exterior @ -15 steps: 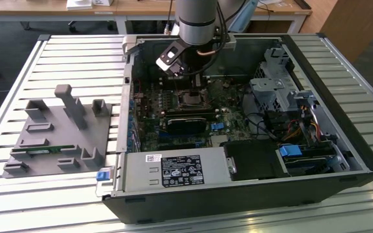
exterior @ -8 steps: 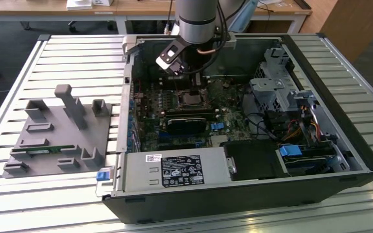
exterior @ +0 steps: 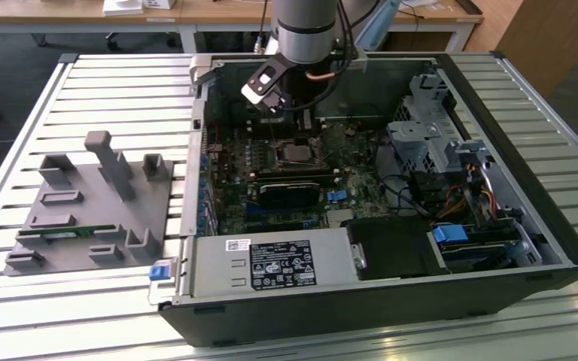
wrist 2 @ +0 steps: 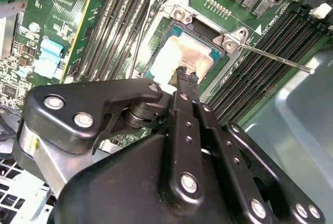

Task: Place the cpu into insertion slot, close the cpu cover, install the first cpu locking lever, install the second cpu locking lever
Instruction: 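Close the cpu cover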

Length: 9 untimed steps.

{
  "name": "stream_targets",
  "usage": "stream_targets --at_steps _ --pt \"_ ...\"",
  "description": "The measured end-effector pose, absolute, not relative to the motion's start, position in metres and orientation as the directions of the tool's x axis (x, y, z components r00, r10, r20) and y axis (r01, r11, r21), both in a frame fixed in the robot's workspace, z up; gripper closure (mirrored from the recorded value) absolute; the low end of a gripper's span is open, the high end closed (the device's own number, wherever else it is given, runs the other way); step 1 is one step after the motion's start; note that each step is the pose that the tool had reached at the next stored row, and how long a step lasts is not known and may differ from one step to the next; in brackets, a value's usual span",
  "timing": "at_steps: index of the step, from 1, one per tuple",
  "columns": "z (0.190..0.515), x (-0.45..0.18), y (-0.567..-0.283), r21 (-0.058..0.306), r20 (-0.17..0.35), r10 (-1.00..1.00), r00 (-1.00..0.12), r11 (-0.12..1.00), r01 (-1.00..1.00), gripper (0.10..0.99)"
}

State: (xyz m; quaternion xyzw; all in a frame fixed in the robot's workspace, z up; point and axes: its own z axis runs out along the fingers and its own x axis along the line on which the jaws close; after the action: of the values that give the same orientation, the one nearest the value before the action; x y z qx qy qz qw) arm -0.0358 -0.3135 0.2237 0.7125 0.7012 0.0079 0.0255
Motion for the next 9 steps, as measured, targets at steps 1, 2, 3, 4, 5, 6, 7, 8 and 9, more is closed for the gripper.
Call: stream_targets --at_steps 1,2,3,4,5,6,7,8,9 --pt "0.2241 -0.0358 -0.3135 0.047 -0.025 1.000 0.017 -0.015 0.999 0.980" --pt "0.2246 -0.0358 -0.3135 0.047 -0.025 1.000 0.017 -0.016 0.999 0.980" --pt "0.2254 -0.0358 -0.3135 0.047 -0.025 1.000 0.017 -0.016 0.999 0.980" --pt "0.2259 -0.0358 -0.3135 0.047 -0.025 1.000 0.017 -0.016 0.999 0.980" --pt "0.2263 -0.0358 -0.3135 0.047 -0.025 1.000 0.017 -0.016 0.999 0.980" --pt "0.2267 -0.0358 -0.3135 0.047 -0.025 1.000 0.017 -0.016 0.999 0.980" --pt "0.2270 -0.0358 -0.3135 0.047 -0.025 1.000 0.017 -0.016 0.999 0.980" --pt "0.2272 -0.0358 -0.3135 0.047 -0.025 1.000 0.017 -0.016 0.999 0.980" --pt "0.2275 -0.0358 -0.3135 0.047 -0.025 1.000 0.017 -0.016 0.999 0.980"
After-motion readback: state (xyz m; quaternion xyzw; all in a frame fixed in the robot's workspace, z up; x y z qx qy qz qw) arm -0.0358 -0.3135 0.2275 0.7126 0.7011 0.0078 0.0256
